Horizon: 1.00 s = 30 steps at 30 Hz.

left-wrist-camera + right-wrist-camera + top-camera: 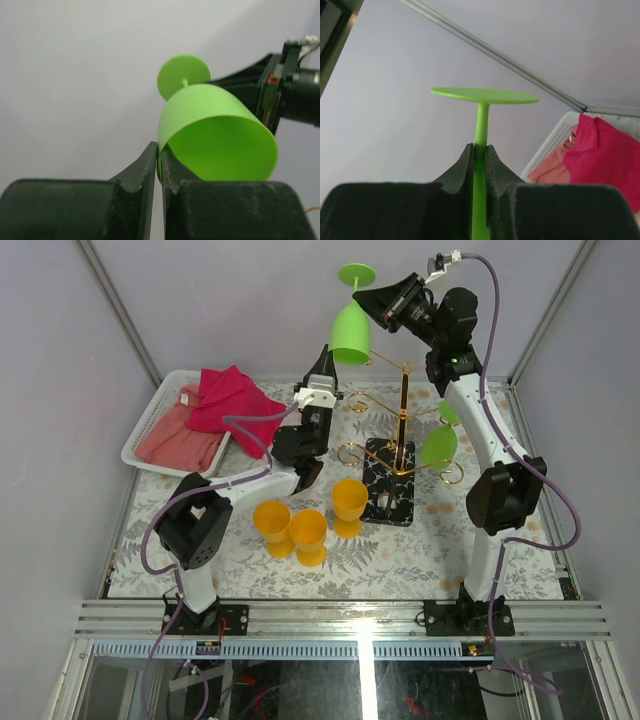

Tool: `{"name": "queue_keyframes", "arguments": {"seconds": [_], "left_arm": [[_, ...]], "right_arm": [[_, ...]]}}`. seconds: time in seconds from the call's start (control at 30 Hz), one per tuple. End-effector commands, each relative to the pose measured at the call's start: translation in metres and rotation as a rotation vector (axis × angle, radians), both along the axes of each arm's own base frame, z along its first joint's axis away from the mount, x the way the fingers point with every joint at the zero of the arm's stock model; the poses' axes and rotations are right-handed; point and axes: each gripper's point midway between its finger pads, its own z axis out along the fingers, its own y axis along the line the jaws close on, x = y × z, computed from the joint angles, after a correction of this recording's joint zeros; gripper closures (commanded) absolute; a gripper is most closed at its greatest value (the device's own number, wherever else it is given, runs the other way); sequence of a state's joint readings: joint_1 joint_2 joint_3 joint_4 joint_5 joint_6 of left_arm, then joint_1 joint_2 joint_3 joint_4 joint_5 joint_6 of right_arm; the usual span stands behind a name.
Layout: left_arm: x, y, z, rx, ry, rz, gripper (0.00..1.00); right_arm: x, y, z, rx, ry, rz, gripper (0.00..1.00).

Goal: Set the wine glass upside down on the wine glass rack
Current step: Turn the wine glass upside down at the wine rack.

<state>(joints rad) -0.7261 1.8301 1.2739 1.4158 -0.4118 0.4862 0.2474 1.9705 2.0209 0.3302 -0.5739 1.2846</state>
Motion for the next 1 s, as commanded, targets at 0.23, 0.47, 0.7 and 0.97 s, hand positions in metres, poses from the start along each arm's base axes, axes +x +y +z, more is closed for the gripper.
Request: {"name": "queue_keyframes", "arguments": {"seconds": [0.23,0.47,0.7,0.97], "left_arm": [[-0.029,0.018,0.01,-0.027,-0.043,0.006,0.74],[-0.031,0.019,0.008,-0.024,-0.04,0.005,0.64],[-0.042,0.016,0.003,0.018,-0.024,-0.033,0.52],[-0.059,0.025,-0.021,0.042,0.099,-0.091,0.46]], "right_arm": [[0.007,0.011,0.039,-0.095,-0.226,-0.028,1.0],[0.008,0.009,0.036,-0.123,-0.235,-0.042,1.0],[0.009,-0.013,0.04,-0.205,-0.28,-0.134,1.0],[0.014,-0.047,0.045,-0.216,-0.343,-0.198,1.0]]}}
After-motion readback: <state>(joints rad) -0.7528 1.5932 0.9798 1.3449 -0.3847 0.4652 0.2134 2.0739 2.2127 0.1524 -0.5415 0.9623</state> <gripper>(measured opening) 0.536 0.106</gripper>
